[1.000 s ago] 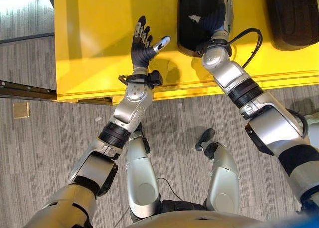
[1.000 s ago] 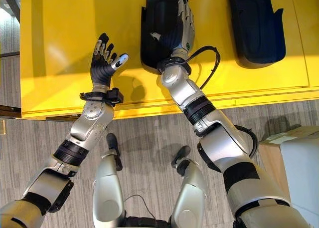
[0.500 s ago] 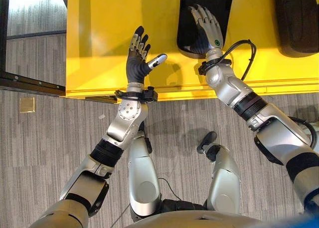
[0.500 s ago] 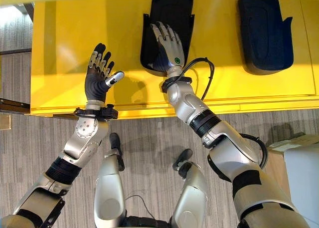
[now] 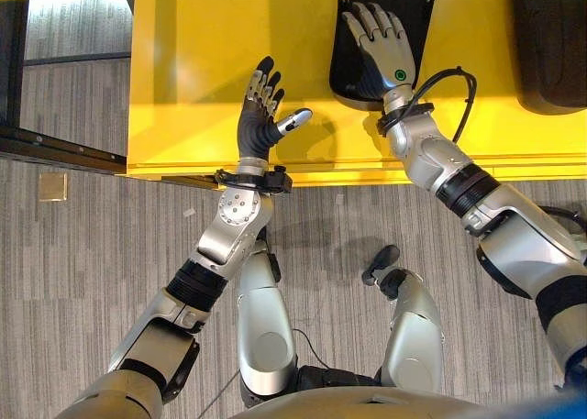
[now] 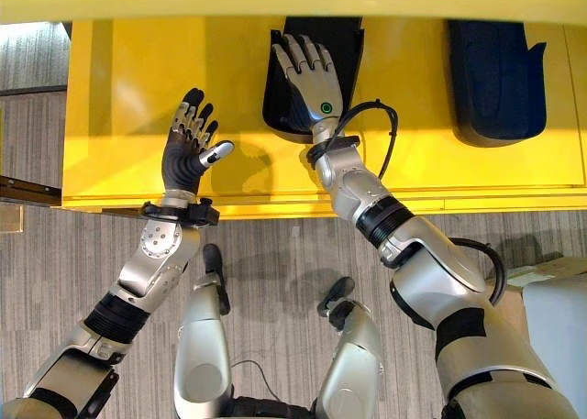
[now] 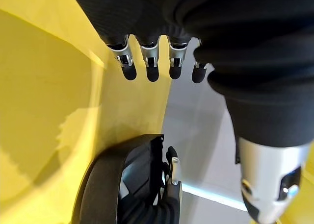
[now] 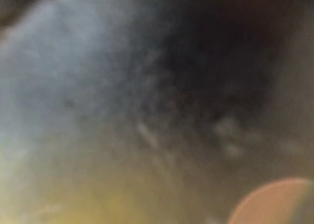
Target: Move parts from the plastic box to the shelf.
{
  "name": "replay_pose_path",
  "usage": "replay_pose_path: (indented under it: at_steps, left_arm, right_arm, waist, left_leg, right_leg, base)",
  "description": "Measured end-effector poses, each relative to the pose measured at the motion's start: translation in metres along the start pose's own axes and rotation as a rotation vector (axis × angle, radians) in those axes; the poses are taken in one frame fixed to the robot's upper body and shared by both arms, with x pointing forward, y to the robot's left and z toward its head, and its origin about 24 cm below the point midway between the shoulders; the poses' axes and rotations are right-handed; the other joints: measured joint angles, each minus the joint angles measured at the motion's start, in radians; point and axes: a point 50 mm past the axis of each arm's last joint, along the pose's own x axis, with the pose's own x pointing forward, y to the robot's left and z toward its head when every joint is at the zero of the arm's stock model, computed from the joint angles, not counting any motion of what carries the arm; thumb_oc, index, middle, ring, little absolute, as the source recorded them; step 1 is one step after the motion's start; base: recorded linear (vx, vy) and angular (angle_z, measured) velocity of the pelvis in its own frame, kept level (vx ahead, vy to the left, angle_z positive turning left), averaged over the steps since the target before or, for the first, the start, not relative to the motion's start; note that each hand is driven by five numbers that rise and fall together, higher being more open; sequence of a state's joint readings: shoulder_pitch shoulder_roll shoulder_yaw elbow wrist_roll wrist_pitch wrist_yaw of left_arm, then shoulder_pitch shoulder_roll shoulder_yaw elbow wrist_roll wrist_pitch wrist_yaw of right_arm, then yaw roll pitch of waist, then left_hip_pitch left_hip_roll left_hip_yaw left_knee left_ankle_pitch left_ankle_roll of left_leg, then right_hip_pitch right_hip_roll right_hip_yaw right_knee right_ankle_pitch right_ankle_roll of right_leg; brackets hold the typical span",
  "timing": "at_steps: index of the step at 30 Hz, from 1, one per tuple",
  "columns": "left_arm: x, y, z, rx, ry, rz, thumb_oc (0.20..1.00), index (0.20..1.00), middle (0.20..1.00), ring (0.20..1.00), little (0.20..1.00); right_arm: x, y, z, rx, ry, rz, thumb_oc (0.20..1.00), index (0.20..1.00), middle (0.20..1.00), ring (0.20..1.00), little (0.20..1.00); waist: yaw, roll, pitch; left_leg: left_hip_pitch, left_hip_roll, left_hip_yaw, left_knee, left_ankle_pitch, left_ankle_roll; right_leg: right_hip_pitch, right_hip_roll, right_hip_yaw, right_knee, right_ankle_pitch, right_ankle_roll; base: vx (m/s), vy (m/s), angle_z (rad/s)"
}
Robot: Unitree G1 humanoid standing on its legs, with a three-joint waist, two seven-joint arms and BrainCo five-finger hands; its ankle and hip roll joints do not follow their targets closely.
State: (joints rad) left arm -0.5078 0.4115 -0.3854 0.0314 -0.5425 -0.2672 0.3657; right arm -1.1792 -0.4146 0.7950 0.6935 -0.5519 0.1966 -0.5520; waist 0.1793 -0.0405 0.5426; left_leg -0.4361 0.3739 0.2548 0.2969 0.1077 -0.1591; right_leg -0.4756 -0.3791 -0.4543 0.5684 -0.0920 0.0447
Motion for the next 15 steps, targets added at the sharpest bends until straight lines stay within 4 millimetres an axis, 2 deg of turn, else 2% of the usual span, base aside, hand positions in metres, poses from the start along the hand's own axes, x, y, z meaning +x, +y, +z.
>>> replay_pose_path:
  at_steps: [15]
  left_arm:
    - [-0.0028, 0.0057, -0.0027, -0.011, 0.028, -0.007, 1.000, 1.000, 1.000, 1.000, 1.000]
  right_arm:
    - [0.0069, -0.0035, -0.0060, -0.090, -0.088, 0.119, 1.000, 1.000, 1.000, 1.000, 1.000]
  waist:
    - [0.005, -0.003, -0.002]
  left_leg:
    - [0.000, 0.008, -0.018, 0.000, -0.001, -0.001]
  right_leg:
    - [0.032, 0.013, -0.026, -0.028, 0.006, 0.003]
  base:
    - [0.01, -0.019, 0.02]
